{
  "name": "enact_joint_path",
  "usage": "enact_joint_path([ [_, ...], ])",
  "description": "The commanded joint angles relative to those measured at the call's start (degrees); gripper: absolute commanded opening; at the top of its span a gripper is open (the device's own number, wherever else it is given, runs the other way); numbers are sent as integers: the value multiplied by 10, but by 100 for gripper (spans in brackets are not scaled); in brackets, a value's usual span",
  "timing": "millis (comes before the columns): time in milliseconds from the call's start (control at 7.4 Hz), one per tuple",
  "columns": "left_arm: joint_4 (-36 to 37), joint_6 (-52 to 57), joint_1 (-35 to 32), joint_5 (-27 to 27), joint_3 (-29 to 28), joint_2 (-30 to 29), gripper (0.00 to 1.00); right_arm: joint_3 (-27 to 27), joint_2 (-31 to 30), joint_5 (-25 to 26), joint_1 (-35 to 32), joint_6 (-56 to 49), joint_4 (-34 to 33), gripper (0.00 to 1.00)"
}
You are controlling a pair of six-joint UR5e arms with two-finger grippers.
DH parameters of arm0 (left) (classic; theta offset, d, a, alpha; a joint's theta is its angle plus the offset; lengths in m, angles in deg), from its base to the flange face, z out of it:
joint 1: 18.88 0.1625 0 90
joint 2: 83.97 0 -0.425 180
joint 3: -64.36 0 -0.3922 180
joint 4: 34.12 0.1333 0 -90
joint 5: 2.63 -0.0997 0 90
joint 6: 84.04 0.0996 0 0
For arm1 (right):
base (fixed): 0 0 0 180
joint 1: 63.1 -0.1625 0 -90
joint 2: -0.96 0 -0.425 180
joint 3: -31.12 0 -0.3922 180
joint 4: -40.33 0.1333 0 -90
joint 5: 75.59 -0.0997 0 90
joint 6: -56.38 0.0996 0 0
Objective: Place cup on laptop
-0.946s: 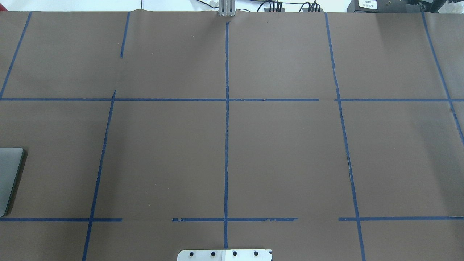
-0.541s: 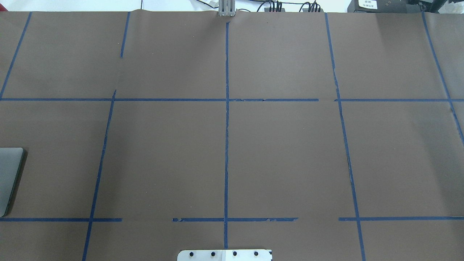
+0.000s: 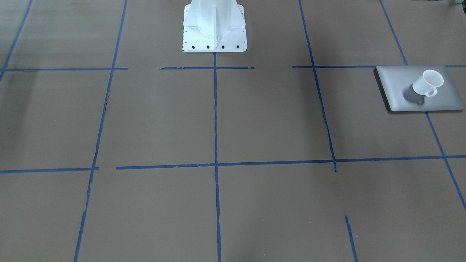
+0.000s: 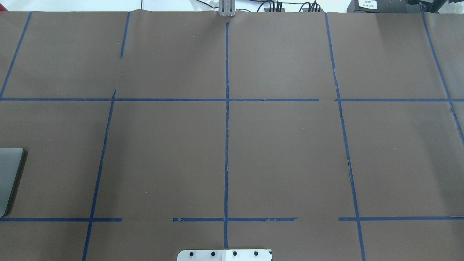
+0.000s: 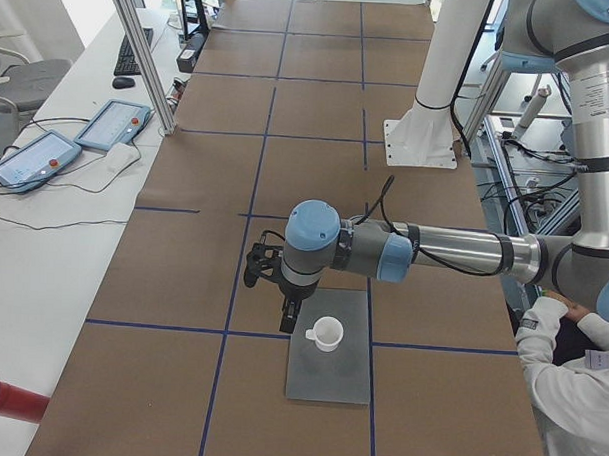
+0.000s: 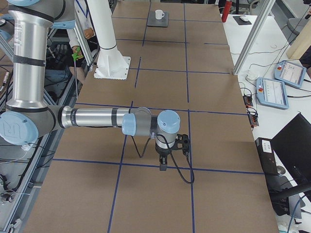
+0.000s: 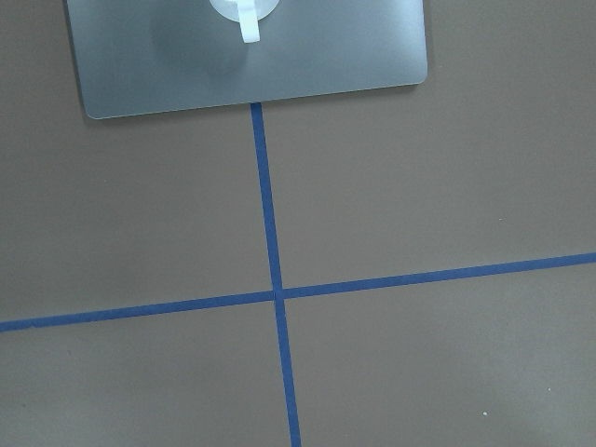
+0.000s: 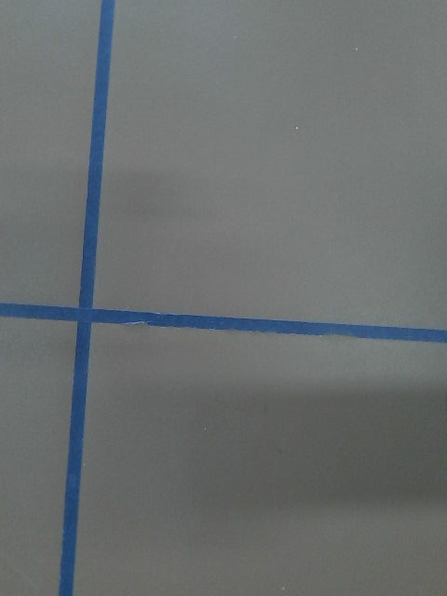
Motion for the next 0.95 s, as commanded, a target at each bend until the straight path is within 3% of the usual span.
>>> enact_joint_path([
  [0,-2,1,1,1,-1,8,100,0,0,1,0,0,1,100],
  [811,0,2,1,15,9,7,100,0,0,0,0,0,0,100],
])
